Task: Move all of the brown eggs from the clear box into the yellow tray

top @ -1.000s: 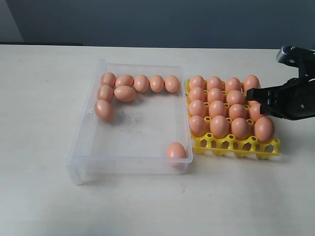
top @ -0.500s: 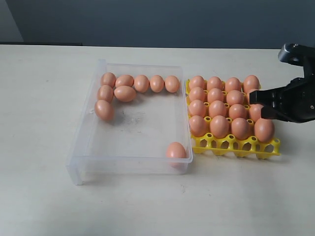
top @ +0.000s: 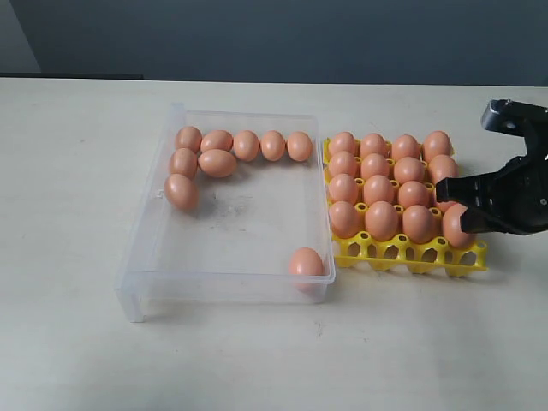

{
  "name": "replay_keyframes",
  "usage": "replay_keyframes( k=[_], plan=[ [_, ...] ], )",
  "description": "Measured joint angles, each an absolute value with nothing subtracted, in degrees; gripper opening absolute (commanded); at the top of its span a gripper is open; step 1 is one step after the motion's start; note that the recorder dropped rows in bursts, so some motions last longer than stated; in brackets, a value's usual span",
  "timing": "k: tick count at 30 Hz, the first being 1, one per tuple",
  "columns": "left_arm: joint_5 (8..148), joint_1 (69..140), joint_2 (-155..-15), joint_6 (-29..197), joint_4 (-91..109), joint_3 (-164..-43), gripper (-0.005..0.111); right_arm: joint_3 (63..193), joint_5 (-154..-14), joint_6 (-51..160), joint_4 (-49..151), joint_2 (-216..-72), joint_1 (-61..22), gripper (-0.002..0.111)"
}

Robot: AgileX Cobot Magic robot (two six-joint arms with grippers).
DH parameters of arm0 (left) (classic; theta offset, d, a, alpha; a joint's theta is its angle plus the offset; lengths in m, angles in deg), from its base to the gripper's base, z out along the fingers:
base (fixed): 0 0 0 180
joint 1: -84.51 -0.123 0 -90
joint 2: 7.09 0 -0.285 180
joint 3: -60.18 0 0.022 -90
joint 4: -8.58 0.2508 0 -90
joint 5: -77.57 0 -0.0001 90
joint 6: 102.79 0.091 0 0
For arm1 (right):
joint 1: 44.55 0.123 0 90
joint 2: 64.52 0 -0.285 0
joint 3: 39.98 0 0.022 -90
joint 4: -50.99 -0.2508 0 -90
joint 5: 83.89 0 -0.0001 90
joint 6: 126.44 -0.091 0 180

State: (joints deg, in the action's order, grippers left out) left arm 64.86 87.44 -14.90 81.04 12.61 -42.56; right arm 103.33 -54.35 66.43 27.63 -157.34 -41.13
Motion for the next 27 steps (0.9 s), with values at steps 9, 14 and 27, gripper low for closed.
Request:
replay_keyframes(
  k=[9,14,27],
  plan=[
    [64.86,87.44,-14.90,81.04,12.61,-42.56,0.000,103.33,-55.45,66.43,28.44,-161.30,-41.13,-0.001],
    [64.86,87.44,-14.90,81.04,12.61,-42.56,0.000,103.33,-56.62,66.43,28.55,-163.24,-41.13,-0.001],
    [64.86,87.44,-14.90,81.04,12.61,-42.56,0.000,103.33,-57.04,66.35,26.95,-157.58,-41.13,-0.001]
  ],
)
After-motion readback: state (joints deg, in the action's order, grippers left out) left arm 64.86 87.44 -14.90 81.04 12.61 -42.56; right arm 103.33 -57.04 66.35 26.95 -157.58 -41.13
